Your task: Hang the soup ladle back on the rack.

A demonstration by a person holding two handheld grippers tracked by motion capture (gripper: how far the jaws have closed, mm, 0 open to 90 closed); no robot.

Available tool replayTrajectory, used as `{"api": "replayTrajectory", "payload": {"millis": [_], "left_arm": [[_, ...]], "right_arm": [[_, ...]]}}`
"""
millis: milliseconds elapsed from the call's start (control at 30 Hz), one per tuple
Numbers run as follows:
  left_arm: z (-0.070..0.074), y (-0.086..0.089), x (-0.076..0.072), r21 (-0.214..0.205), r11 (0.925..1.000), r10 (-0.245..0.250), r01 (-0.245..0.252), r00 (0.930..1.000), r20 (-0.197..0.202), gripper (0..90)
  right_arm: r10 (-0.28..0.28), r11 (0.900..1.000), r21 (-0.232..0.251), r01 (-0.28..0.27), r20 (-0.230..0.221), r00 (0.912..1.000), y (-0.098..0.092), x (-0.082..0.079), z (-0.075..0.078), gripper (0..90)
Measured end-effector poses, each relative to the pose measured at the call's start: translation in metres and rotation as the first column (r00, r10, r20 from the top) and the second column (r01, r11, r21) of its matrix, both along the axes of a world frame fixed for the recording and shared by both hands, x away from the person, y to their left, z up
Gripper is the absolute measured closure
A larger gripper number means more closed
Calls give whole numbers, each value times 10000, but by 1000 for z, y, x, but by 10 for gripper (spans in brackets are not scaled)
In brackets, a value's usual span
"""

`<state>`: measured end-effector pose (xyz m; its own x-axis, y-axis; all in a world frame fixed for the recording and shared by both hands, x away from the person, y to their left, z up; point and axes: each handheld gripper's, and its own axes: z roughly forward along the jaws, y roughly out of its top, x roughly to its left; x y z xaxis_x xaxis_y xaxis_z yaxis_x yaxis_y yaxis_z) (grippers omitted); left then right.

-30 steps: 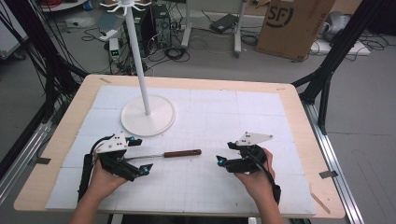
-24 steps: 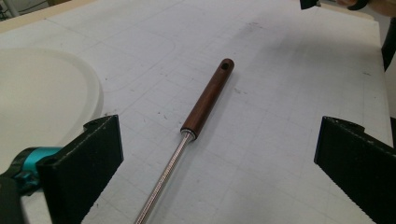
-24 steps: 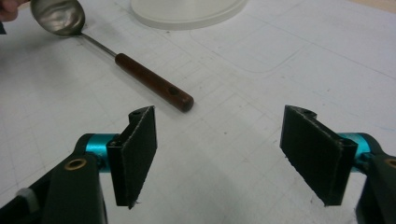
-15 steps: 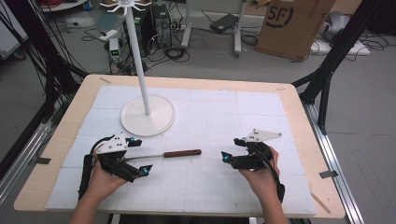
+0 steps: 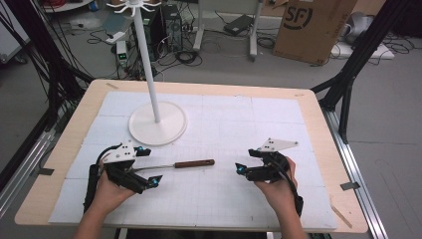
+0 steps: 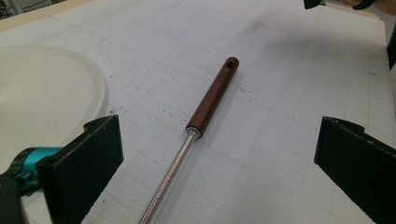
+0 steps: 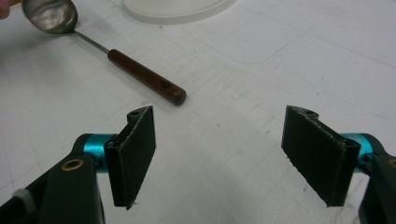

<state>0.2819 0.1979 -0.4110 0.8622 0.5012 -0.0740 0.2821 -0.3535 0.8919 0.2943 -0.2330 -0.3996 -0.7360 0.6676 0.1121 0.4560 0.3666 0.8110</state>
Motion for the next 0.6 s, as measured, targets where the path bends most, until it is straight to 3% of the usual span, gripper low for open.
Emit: {"api": "replayTrajectory", "payload": {"millis": [100,267,400,500,600], "left_arm": [[2,-1,1,98,9999,-29,29,10000,-45,17],[2,-1,5,702,9973,211,-203,9997,-102,24],[7,-3,12,924,9957,122,-91,9994,-327,114],[8,-6,17,1087,9941,29,27,9987,-509,122],[10,-11,22,1680,9856,-58,184,9972,-749,151]], "right_arm": [[26,9999,-144,-27,-59,10000,0,0,-2,258],[100,9999,-127,-100,-44,9999,1,0,-3,260],[143,9997,-188,-144,-64,9999,3,2,-3,260],[161,9998,-137,-162,-35,9999,2,1,-2,260],[121,9998,-123,-122,-73,9999,1,1,-3,260]]}}
